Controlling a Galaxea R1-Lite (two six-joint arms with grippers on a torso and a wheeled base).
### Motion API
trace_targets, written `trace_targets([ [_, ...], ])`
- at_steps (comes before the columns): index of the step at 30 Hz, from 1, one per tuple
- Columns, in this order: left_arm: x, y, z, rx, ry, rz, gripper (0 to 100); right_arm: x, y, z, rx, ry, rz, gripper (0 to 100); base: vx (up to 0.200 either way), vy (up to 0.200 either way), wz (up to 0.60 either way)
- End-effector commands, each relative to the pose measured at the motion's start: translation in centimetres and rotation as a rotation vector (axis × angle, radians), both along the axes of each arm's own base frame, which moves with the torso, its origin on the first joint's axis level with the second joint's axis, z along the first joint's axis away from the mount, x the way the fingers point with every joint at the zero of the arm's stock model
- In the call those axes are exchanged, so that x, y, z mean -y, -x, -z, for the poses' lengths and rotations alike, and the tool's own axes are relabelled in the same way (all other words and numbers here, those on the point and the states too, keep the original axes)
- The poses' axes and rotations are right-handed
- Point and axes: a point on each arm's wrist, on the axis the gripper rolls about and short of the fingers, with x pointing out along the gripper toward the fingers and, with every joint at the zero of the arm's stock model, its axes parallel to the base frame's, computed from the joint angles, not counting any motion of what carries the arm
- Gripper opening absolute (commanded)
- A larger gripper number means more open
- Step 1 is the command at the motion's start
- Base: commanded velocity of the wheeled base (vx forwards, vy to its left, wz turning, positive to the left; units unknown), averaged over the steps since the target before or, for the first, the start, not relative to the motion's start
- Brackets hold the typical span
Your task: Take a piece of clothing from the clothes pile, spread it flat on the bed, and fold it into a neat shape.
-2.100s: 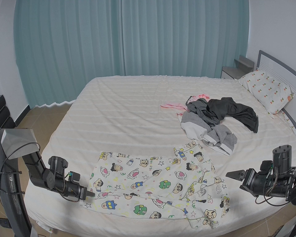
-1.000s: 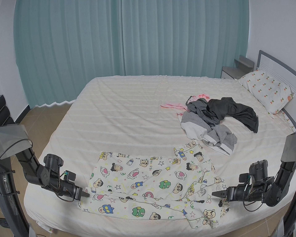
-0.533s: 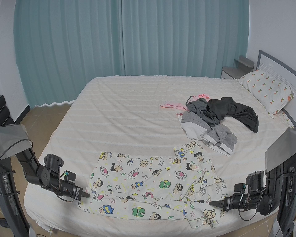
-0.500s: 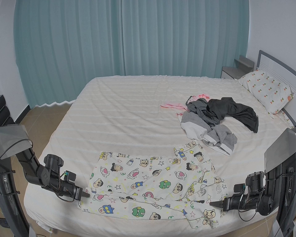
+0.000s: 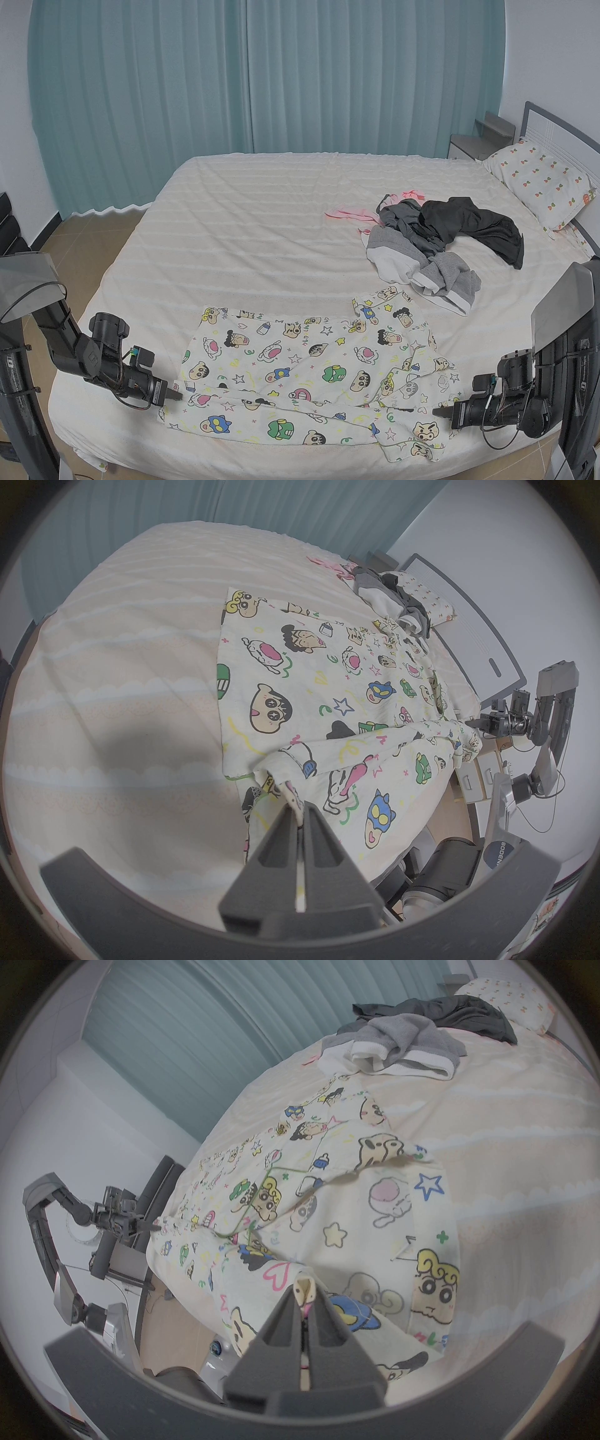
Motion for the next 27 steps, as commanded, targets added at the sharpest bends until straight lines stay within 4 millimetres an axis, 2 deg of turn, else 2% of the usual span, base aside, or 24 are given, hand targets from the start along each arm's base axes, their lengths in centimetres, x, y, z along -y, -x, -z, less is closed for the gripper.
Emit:
trace_targets([
  [1, 0.0, 0.1, 0.1, -0.004, -0.003, 0.000, 0, 0.0, -1.1, -1.5, 0.090, -0.033, 0.030, 0, 0.000, 0.000, 0.00],
  [9, 0.0, 0.1, 0.1, -0.003, -0.004, -0.001, 0, -0.2, -1.8, -1.9, 0.115, -0.056, 0.051, 0, 0.000, 0.000, 0.00],
  [16, -0.1, 0.0, 0.1, -0.001, -0.010, -0.003, 0, 0.0, -3.3, -2.1, 0.171, -0.053, 0.078, 0, 0.000, 0.000, 0.00],
  [27, -0.1, 0.0, 0.3, -0.006, -0.047, -0.012, 0, 0.1, -5.3, -0.6, 0.197, -0.008, 0.143, 0, 0.000, 0.000, 0.00],
])
